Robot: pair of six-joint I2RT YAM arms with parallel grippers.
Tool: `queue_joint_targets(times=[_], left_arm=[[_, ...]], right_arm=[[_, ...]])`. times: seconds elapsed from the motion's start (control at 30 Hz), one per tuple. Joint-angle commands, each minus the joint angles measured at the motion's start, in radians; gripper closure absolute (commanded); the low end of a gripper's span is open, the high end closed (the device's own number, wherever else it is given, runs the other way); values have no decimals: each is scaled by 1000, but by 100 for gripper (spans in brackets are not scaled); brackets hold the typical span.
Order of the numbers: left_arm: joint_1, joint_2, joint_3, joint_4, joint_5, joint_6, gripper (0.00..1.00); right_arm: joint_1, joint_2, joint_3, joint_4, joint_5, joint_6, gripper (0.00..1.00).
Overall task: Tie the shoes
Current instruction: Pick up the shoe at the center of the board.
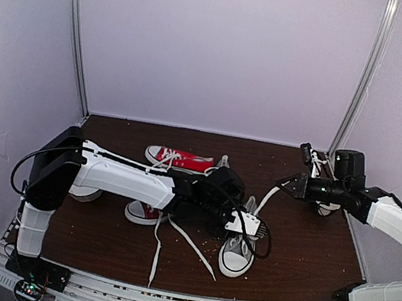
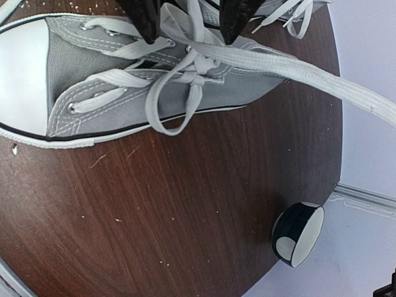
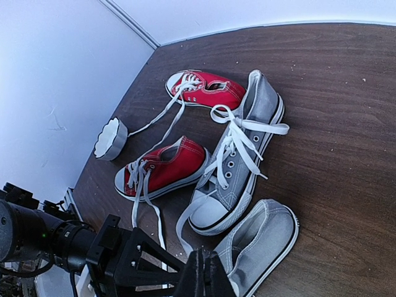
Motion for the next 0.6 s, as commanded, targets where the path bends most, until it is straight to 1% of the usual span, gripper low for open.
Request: queue_joint_targets(times=[0.0, 0.23, 0.4, 0.5, 0.57], left_arm=[[-1, 31, 28, -3, -27, -19, 67], [-1, 71, 65, 0, -108, -30, 70], [-1, 89, 79, -8, -102, -29, 70], [0, 93, 88, -33, -104, -23, 74], [-1, 92, 90, -48, -107, -20, 80]], right_arm=[[-15, -12, 35, -29, 23, -25, 100], [-21, -16, 38, -33, 9, -31, 100], [-21, -16, 40, -39, 12, -32, 100], [-22, -16, 39, -46, 13, -37, 100], [-22, -15, 39, -48, 13, -39, 100]])
